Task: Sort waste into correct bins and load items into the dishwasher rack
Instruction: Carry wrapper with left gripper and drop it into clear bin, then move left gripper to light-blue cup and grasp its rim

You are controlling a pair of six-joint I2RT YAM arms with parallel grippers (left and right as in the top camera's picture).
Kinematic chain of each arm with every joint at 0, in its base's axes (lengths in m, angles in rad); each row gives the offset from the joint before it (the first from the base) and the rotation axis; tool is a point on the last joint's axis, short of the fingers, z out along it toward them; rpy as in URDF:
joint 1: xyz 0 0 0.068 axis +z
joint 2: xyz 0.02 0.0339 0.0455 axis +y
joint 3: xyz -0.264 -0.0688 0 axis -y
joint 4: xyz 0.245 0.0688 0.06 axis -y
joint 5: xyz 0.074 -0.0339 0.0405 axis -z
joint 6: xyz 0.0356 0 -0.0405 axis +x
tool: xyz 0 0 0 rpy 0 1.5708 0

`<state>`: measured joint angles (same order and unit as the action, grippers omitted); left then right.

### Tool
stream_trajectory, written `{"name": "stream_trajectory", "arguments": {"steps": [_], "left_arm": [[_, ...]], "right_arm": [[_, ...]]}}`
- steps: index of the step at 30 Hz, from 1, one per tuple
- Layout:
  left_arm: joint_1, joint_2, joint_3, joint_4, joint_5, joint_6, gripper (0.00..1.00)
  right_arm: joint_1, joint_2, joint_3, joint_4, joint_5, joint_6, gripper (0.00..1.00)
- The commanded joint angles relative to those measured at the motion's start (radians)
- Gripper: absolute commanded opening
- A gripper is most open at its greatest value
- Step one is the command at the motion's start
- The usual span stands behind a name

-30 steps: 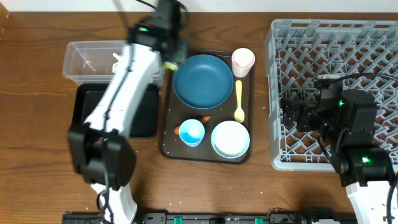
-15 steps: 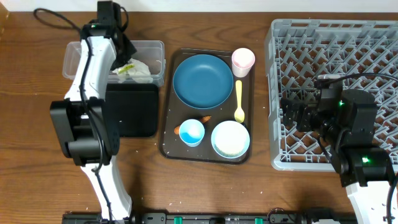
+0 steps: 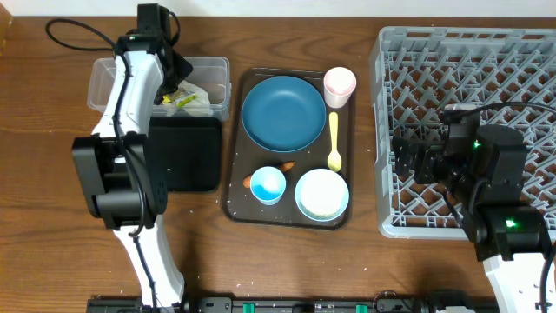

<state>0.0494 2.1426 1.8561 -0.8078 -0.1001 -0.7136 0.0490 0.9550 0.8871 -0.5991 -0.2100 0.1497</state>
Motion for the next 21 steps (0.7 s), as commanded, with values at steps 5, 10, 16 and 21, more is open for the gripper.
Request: {"name": "stream_trajectory", "arguments": {"steps": [5,10,16,21], "left_arm": [[-0.032,-0.219,-0.003,-0.015,0.197,0.277,0.71],[-0.115,-0.303,-0.003,-0.111,0.258,0.466,0.71],[-0.211,-0.315,-0.003,-0.409,0.254,0.505,0.67],[-0.257,-0.316,-0.009,-0.661,0.253,0.491,0.57]], "right_arm": [[-0.018,0.001,0.018,0.001,-0.008,0.014,0.99],[-0.018,0.001,0.018,0.0,-0.008,0.014,0.99],[-0.018,0.001,0.018,-0.004,-0.008,0.014,0.99],[-0.018,0.001,0.018,-0.007,-0.008,0.014,0.99]]}}
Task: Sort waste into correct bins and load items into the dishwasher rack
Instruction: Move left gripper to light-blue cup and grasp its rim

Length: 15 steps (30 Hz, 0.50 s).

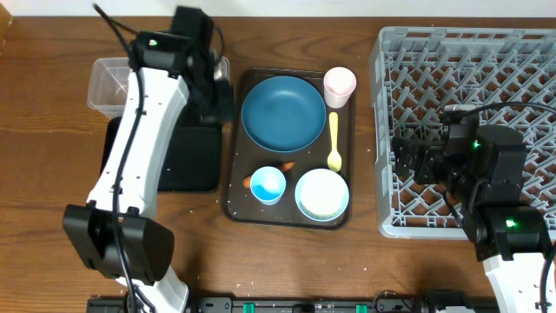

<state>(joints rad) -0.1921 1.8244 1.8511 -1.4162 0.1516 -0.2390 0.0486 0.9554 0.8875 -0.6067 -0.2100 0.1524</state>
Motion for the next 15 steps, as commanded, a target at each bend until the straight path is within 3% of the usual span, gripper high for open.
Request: {"name": "stream_trajectory", "arguments": {"steps": [1,6,15], "left_arm": [[-0.025,-0.001,-0.011,-0.075,0.002,0.016,0.57],[-0.083,-0.05,-0.129,-0.056,0.001,-0.008,0.56],[-0.13,-0.252,-0.536,0.303,0.047,-0.115,0.57]], "right_arm": [[-0.018,0.0,0.017,0.001,-0.007,0.011,0.99],[-0.018,0.0,0.017,0.004,-0.008,0.011,0.99],[-0.018,0.0,0.017,0.005,-0.008,0.011,0.99]]}}
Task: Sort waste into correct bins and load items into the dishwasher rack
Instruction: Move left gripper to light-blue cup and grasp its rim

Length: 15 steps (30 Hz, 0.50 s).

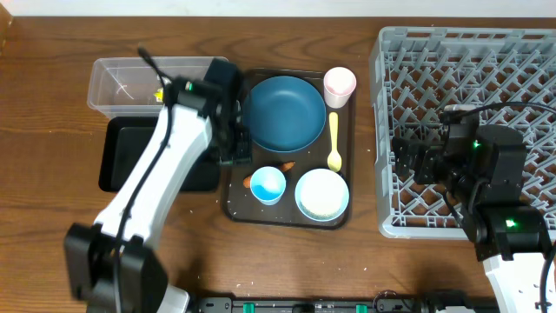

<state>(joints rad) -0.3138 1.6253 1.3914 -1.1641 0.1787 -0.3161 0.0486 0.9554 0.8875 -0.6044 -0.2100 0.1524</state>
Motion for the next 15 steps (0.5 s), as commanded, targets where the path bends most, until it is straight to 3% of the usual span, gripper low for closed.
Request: {"name": "stream_trajectory", "arguments": {"steps": [1,7,15], "left_arm": [[-0.013,-0.062,-0.104,0.082,0.019,-0.038,0.57],[-0.029,-0.061,-0.218,0.184,0.02,-0.042,0.56],[-0.045,-0.061,-0.24,0.187,0.023,-0.041,0.52]], "right_arm": [[-0.018,0.0,0.017,0.003,-0.008,0.011,0.99],[-0.018,0.0,0.017,0.001,-0.008,0.011,0.99],[-0.018,0.0,0.017,0.002,-0.008,0.011,0.99]]}}
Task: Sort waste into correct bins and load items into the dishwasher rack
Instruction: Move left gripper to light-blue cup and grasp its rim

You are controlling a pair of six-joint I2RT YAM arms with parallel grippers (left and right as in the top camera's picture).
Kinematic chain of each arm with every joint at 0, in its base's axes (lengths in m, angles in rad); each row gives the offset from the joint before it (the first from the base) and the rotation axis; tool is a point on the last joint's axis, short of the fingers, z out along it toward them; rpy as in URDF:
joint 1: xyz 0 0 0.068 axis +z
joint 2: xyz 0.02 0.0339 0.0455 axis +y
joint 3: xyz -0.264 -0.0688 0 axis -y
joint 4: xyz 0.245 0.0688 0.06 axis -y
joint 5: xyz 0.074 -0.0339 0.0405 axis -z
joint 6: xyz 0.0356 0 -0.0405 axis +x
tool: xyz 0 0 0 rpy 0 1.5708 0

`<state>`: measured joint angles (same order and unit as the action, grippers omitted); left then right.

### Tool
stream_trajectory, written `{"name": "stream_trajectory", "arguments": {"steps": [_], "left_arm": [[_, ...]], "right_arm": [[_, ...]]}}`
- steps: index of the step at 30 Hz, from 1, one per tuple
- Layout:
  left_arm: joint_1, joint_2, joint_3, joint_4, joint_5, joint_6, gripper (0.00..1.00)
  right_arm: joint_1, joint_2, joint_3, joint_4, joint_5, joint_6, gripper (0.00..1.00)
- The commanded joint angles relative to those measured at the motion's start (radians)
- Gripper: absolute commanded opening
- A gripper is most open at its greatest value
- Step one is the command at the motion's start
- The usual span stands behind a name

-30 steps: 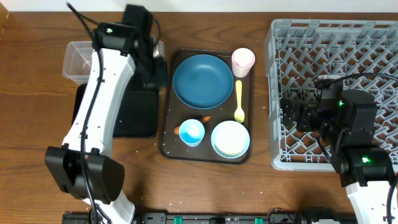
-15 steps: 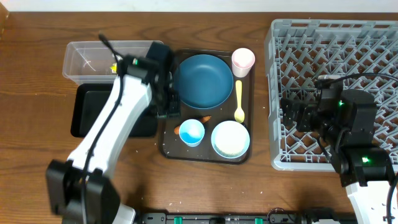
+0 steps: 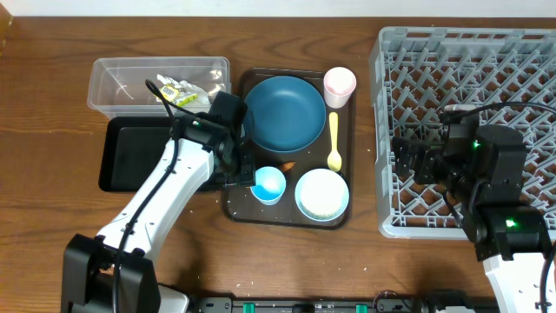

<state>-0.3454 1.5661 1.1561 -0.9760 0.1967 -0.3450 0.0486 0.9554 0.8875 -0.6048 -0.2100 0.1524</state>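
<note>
A dark tray point(image 3: 233, 209) holds a blue plate point(image 3: 283, 111), a pink cup point(image 3: 340, 85), a yellow spoon point(image 3: 334, 143), a small blue cup point(image 3: 268, 183), a white bowl point(image 3: 321, 193) and an orange scrap point(image 3: 287, 165). My left gripper point(image 3: 241, 172) hangs low over the tray's left edge, just left of the small blue cup, and looks open with nothing seen in it. It hides that corner of the tray. The right gripper point(image 3: 401, 162) rests over the left side of the grey dishwasher rack point(image 3: 469, 69). Its jaws are too dark to read.
A clear bin point(image 3: 122, 83) with yellow and white waste stands at the back left. A black bin point(image 3: 139, 156) lies in front of it, partly under my left arm. The rack fills the right side of the table.
My left gripper has moved from beside the blue plate's left rim toward the front, and is now next to the small blue cup. The right arm has not moved.
My left gripper was first over the clear bin, above the waste in it. It was then between the bin and the tray, later at the blue plate's left rim, and is now at the tray's left edge by the small blue cup. The right arm stayed still.
</note>
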Motion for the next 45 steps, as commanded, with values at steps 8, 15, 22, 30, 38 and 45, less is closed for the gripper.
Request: {"name": "stream_trajectory", "arguments": {"steps": [8,15,22,30,38,45], "left_arm": [[-0.099,-0.002,-0.09,0.111,-0.008,-0.012,0.52],[-0.093,0.001,-0.119,0.138,-0.077,-0.035,0.45],[-0.094,0.003,-0.121,0.177,-0.076,-0.035,0.26],[-0.094,0.005,-0.122,0.185,-0.047,-0.035,0.15],[-0.093,0.005,-0.122,0.19,-0.047,-0.087,0.06],[-0.022,-0.031,-0.062,0.169,0.112,-0.087,0.06]], "right_arm": [[-0.018,0.0,0.017,0.002,-0.008,0.011,0.99],[-0.018,0.0,0.017,0.001,-0.008,0.012,0.99],[-0.018,0.0,0.017,-0.002,-0.008,0.012,0.99],[-0.017,0.0,0.017,-0.009,-0.008,0.011,0.99],[-0.017,0.0,0.017,-0.01,-0.008,0.011,0.99],[-0.018,0.0,0.017,0.001,-0.019,0.012,0.99]]}}
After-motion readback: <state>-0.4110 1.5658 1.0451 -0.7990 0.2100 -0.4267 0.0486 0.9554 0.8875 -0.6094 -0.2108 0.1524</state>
